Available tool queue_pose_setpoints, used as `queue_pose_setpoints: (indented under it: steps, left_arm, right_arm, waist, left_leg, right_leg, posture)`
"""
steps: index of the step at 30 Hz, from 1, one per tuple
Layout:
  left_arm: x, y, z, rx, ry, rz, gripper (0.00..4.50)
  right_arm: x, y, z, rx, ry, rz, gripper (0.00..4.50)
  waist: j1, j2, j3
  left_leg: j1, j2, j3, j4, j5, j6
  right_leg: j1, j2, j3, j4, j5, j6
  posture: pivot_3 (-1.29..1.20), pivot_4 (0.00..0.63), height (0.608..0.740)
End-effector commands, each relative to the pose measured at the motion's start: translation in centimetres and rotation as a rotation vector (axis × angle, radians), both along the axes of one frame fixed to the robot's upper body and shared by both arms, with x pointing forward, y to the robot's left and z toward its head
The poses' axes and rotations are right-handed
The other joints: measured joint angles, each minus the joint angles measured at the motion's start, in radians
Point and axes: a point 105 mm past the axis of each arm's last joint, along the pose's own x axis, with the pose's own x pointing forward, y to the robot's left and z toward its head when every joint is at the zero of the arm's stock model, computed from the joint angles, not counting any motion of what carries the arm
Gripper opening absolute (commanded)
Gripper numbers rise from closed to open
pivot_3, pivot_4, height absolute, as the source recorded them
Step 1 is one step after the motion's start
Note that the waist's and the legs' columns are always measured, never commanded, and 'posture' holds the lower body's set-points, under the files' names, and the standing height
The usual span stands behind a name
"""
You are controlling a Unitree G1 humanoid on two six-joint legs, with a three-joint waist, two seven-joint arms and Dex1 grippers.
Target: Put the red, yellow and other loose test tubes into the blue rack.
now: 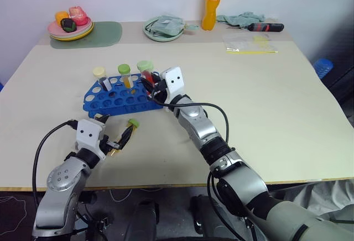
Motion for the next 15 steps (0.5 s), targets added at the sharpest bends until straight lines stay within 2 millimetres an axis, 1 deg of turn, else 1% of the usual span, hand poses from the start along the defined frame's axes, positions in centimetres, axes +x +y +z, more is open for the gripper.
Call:
queue_pose_setpoints:
  steps: [1, 6, 10, 12, 13, 15]
  left_arm:
    - [-0.3, -0.6, 1.2, -0.001, -0.038, -0.027, 4.5]
    - [-0.5, -0.7, 1.3, 0.002, -0.038, -0.032, 4.5]
    - [-0.5, -0.6, 1.4, 0.005, -0.036, -0.032, 4.5]
    - [-0.5, -0.6, 1.5, 0.005, -0.034, -0.031, 4.5]
    - [-0.4, -0.6, 1.5, 0.005, -0.031, -0.029, 4.5]
    - [-0.3, -0.6, 1.4, 0.005, -0.01, -0.027, 4.5]
  right_arm:
    - [-0.4, 1.3, 1.4, 0.07, -0.026, 0.019, 0.75]
    - [-1.0, 1.6, 0.5, 0.067, -0.049, 0.041, 0.75]
    - [-1.1, 1.5, 0.1, 0.085, -0.035, 0.051, 0.75]
    - [-1.2, 1.5, 0.1, 0.101, -0.036, 0.062, 1.78]
    - [-1.2, 1.4, 0.3, 0.108, -0.045, 0.066, 2.19]
    - [-1.4, 1.3, 1.2, 0.124, -0.08, 0.072, 3.22]
  waist:
    - [0.0, 0.0, 0.0]
    - [-0.001, 0.0, 0.0]
    - [-0.001, 0.0, 0.0]
    - [-0.001, 0.0, 0.0]
    - [-0.001, 0.0, 0.0]
    - [-0.001, 0.0, 0.0]
  left_leg:
    - [0.0, 0.0, 0.0, 0.0, 0.0, 0.0]
    - [0.001, 0.0, 0.0, 0.0, 0.0, 0.0]
    - [0.001, 0.0, 0.0, 0.0, 0.0, 0.0]
    - [0.001, 0.0, 0.0, 0.0, 0.0, 0.0]
    - [0.001, 0.0, 0.0, 0.0, 0.0, 0.0]
    - [0.001, 0.0, 0.0, 0.0, 0.0, 0.0]
  right_leg:
    - [0.0, 0.0, 0.0, 0.0, 0.0, 0.0]
    - [0.0, 0.0, 0.0, 0.001, 0.0, 0.0]
    - [0.0, 0.0, 0.0, 0.001, 0.0, 0.0]
    - [0.0, 0.0, 0.0, 0.001, 0.0, 0.0]
    - [0.0, 0.0, 0.0, 0.001, 0.0, 0.0]
    - [0.0, 0.0, 0.0, 0.001, 0.0, 0.0]
  posture:
    - [0.0, 0.15, 0.74]
    - [0.0, 0.15, 0.74]
    - [0.0, 0.15, 0.74]
    - [0.0, 0.15, 0.74]
    - [0.0, 0.15, 0.74]
    - [0.0, 0.15, 0.74]
